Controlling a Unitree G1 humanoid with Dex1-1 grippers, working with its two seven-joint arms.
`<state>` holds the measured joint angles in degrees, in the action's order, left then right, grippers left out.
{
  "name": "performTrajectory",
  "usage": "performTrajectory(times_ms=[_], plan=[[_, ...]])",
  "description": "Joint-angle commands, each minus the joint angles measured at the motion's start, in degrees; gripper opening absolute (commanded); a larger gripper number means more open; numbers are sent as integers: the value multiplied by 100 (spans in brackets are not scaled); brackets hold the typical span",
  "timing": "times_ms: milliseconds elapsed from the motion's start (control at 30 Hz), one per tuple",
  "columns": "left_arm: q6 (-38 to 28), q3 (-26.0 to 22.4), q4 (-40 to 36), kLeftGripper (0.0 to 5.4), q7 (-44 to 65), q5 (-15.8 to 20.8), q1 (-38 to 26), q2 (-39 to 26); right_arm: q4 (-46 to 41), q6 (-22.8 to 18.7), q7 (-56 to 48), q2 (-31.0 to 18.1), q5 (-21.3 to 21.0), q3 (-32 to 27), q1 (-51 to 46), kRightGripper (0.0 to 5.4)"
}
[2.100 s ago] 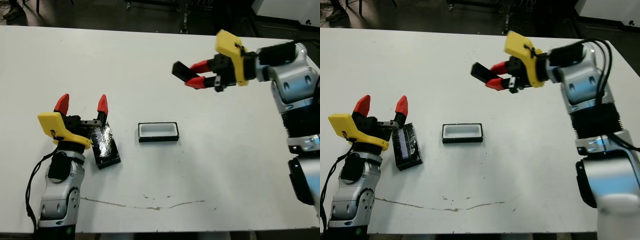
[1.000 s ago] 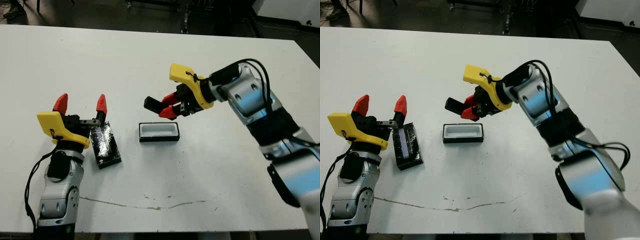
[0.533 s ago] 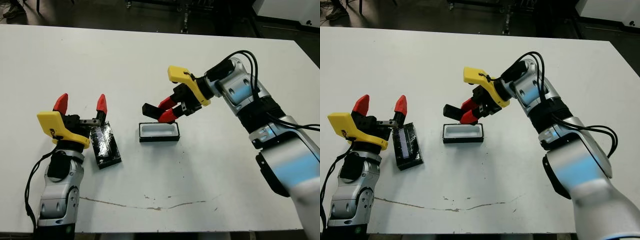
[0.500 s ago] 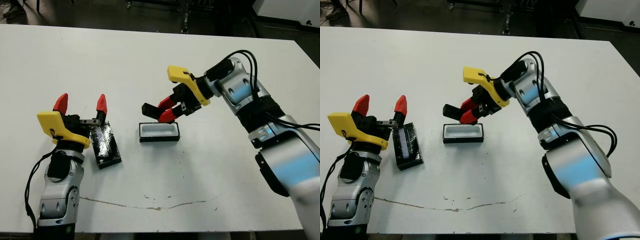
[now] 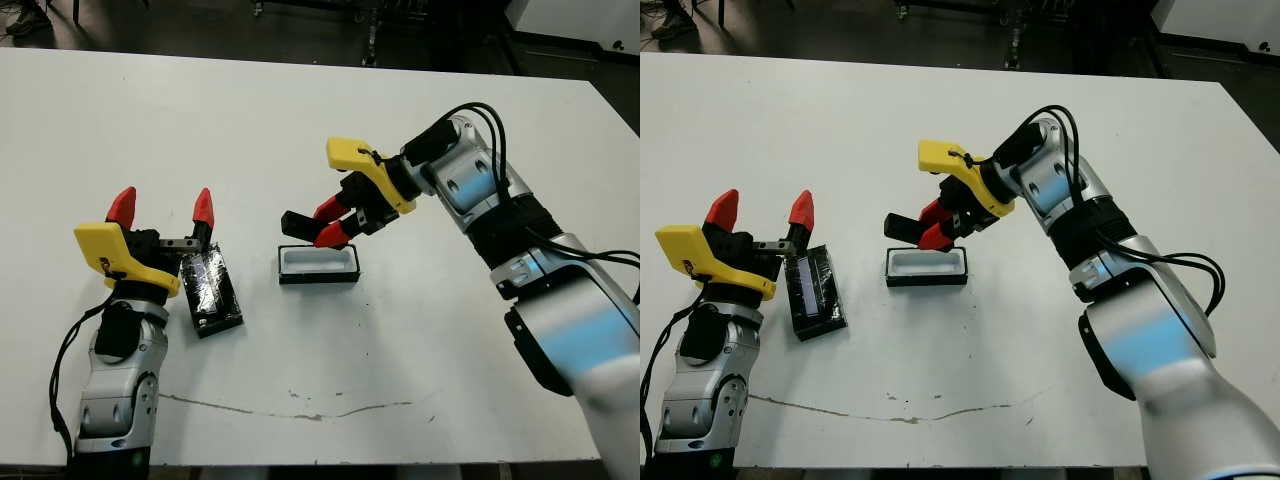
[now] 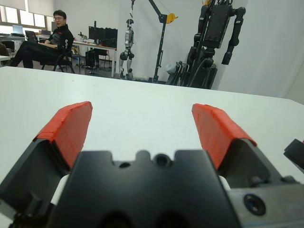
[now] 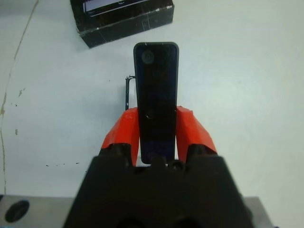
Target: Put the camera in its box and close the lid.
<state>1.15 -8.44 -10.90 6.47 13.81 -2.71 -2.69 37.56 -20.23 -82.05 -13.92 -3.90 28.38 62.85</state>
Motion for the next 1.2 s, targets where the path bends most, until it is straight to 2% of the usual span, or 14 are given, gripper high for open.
performTrajectory(times_ms=[33, 367, 1000, 1200], plan=[[7, -10, 21, 540, 18, 21, 33, -24, -119, -127, 60, -46, -82, 23, -71, 166], [-21, 4, 32, 540, -2, -49, 45, -50, -310, -229, 199, -25, -210, 85, -269, 166], [-32, -6, 41, 540, -1, -31, 58, -27, -116, 162, 118, 19, -230, 154, -453, 166], [-13, -5, 29, 540, -12, -21, 61, -17, -183, 159, 145, -19, -334, 232, -481, 166]])
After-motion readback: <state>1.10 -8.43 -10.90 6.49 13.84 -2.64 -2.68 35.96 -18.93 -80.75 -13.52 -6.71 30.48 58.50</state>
